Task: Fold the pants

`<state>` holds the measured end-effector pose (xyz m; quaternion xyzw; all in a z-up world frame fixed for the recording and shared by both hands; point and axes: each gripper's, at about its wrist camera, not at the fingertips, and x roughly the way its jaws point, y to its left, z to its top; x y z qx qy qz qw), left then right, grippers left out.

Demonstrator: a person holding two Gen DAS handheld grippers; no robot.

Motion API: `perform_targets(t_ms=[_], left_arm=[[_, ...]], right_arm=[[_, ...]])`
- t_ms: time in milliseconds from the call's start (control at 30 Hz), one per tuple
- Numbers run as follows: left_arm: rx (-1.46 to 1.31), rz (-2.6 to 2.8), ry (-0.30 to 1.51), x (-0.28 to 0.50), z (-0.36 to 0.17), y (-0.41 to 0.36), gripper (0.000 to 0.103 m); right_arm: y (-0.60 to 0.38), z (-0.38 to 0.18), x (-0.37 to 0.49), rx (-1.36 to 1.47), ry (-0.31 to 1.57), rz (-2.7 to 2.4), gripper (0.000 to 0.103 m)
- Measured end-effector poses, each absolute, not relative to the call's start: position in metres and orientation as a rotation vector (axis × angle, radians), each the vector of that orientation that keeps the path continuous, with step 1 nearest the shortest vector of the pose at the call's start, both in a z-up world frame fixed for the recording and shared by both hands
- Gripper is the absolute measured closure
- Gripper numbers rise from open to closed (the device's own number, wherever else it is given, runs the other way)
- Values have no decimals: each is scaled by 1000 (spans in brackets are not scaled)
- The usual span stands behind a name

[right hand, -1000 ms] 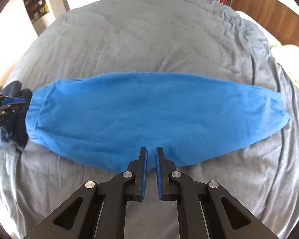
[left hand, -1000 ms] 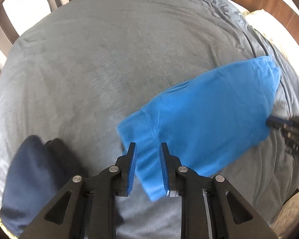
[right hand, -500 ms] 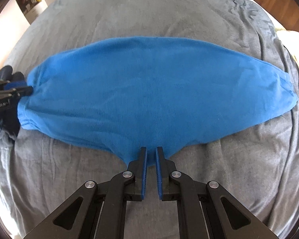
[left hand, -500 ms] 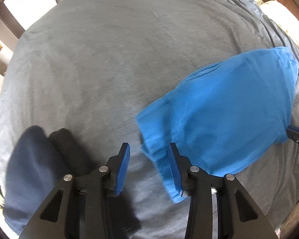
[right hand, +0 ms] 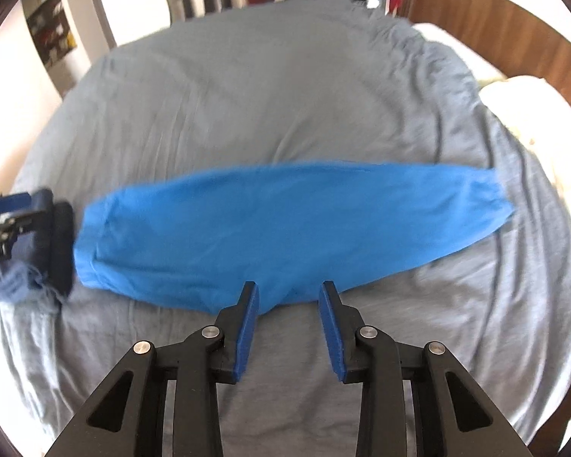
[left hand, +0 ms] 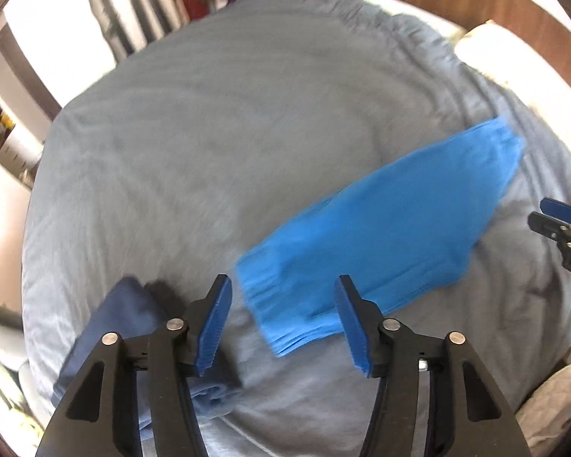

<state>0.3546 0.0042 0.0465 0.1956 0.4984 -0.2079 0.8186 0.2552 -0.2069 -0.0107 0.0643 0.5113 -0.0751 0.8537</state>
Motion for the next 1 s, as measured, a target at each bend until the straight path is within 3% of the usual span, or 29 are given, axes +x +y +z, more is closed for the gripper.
perform_targets(t_ms=[33, 200, 567, 833, 1000], left_arm=[[412, -461, 1043, 351, 56, -4, 44], [435, -584, 979, 341, 87, -53, 41], [531, -945, 879, 330, 117, -217, 39], [580, -1174, 830, 343, 109, -343, 39], [665, -1254, 821, 358, 74, -409, 39]], right_arm=[[-213, 1, 250, 141, 1052, -171, 58], [-244, 44, 226, 167, 958, -258, 48], [-340, 89, 168, 360, 815, -437, 48], [-425, 76, 161, 531, 729, -537, 48], [-471, 51, 180, 558, 711, -587, 48]])
